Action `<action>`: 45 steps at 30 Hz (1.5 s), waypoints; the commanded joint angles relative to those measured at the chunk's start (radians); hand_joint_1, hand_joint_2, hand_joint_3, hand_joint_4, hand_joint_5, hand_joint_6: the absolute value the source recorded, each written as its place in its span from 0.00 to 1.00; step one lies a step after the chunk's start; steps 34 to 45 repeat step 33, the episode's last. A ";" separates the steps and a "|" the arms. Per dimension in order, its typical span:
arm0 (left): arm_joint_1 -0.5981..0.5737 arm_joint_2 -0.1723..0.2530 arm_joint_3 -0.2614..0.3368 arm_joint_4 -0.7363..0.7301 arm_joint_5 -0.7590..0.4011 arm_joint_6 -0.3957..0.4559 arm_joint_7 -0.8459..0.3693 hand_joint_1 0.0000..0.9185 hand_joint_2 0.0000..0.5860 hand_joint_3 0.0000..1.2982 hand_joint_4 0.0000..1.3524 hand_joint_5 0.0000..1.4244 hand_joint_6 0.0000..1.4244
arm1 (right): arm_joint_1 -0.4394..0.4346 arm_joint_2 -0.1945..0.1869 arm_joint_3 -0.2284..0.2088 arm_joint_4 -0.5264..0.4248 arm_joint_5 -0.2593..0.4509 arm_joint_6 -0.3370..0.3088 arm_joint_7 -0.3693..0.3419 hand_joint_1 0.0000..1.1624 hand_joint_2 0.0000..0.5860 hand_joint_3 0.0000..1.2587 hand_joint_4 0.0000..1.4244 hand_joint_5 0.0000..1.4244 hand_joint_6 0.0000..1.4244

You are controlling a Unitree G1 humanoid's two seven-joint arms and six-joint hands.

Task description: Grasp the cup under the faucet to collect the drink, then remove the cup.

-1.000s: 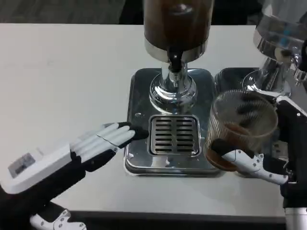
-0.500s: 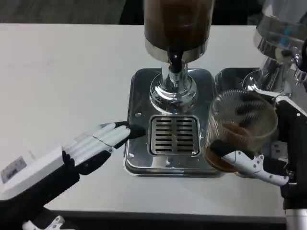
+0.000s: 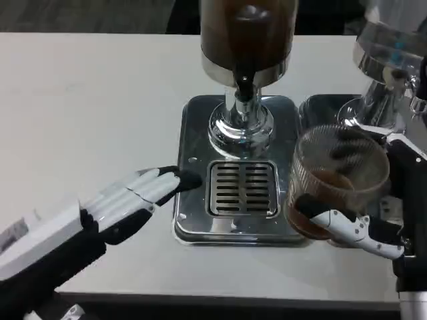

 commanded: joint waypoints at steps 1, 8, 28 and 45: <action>0.018 0.013 -0.006 -0.021 -0.021 0.002 -0.019 0.00 0.02 0.03 0.00 0.00 0.01 | 0.001 0.007 -0.002 -0.049 0.022 -0.012 -0.004 0.91 0.14 0.71 0.71 0.78 0.97; 0.018 -0.001 0.021 -0.026 0.001 -0.008 -0.007 0.00 0.00 0.03 0.00 0.00 0.01 | 0.001 0.003 -0.005 -0.057 0.018 -0.006 -0.002 0.91 0.14 0.71 0.71 0.78 0.97; 0.006 0.042 0.060 -0.017 0.091 -0.051 -0.019 0.00 0.02 0.04 0.00 0.00 0.00 | 0.009 0.001 -0.012 -0.077 0.030 0.003 0.008 0.91 0.15 0.72 0.72 0.79 0.98; 0.011 0.041 0.052 -0.031 0.090 -0.035 -0.019 0.00 0.03 0.04 0.00 0.00 0.00 | 0.010 0.000 -0.010 -0.074 0.036 0.005 0.012 0.91 0.15 0.72 0.73 0.79 0.98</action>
